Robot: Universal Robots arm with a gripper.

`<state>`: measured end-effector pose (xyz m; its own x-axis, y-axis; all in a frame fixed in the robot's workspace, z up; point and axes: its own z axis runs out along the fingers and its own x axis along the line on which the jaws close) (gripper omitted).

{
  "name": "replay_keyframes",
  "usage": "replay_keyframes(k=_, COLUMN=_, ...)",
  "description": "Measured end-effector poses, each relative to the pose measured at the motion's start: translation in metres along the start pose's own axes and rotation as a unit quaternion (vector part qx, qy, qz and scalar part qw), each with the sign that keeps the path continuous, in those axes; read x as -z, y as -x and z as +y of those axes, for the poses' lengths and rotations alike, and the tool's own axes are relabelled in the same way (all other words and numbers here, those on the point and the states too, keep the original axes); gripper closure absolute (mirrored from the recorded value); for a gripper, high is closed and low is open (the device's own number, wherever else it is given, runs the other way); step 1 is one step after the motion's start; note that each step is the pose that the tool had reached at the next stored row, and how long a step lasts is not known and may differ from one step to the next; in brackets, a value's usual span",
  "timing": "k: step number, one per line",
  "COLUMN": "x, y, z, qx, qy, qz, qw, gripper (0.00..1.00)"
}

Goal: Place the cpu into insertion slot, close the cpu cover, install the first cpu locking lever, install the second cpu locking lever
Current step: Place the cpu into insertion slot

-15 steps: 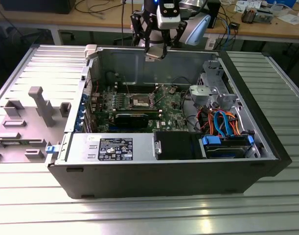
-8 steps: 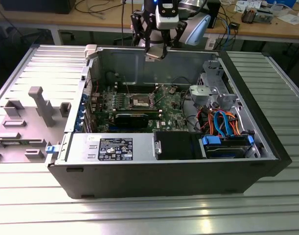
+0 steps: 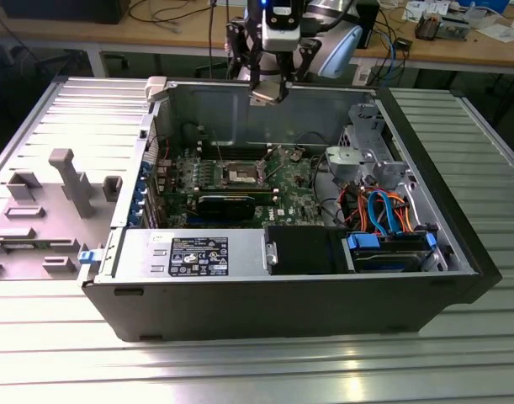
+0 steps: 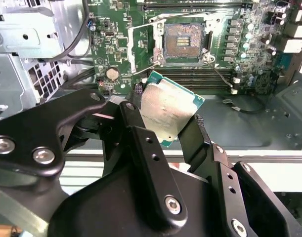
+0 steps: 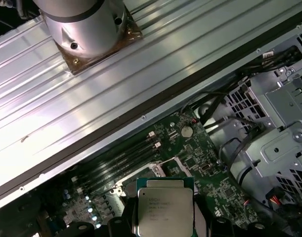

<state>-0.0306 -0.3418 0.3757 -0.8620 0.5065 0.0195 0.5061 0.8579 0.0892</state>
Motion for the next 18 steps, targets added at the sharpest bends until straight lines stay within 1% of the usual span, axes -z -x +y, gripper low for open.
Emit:
replay_keyframes(k=3, x=-0.0002, y=-0.0027, z=-0.0017, qx=-0.007, qy=0.0002, qz=-0.0007, qw=1.0, gripper=0.45)
replay_keyframes(k=5, x=0.0, y=-0.0078, z=-0.0047, qx=-0.012, qy=0.0003, qz=-0.0011, qw=0.9999, gripper=0.45)
replay_keyframes(k=9, x=0.0001, y=-0.0131, z=-0.0078, qx=-0.018, qy=0.0004, qz=-0.0016, qw=0.9998, gripper=0.45)
replay_keyframes(k=13, x=0.0001, y=-0.0149, z=-0.0089, qx=-0.025, qy=0.0004, qz=-0.0022, qw=0.9997, gripper=0.45)
replay_keyframes(k=14, x=0.0, y=-0.015, z=-0.009, qx=-0.034, qy=0.0006, qz=-0.003, qw=0.9994, gripper=0.45)
replay_keyframes(k=15, x=-0.0002, y=-0.015, z=-0.009, qx=-0.043, qy=0.0008, qz=-0.0038, qw=0.9991, gripper=0.45)
replay_keyframes(k=16, x=-0.0008, y=-0.015, z=-0.0091, qx=-0.065, qy=0.0012, qz=-0.0056, qw=0.9979, gripper=0.45)
replay_keyframes(k=17, x=-0.0011, y=-0.015, z=-0.0091, qx=-0.077, qy=0.0015, qz=-0.0068, qw=0.997, gripper=0.45)
replay_keyframes(k=18, x=-0.0018, y=-0.015, z=-0.0091, qx=-0.107, qy=0.0018, qz=-0.009, qw=0.9942, gripper=0.45)
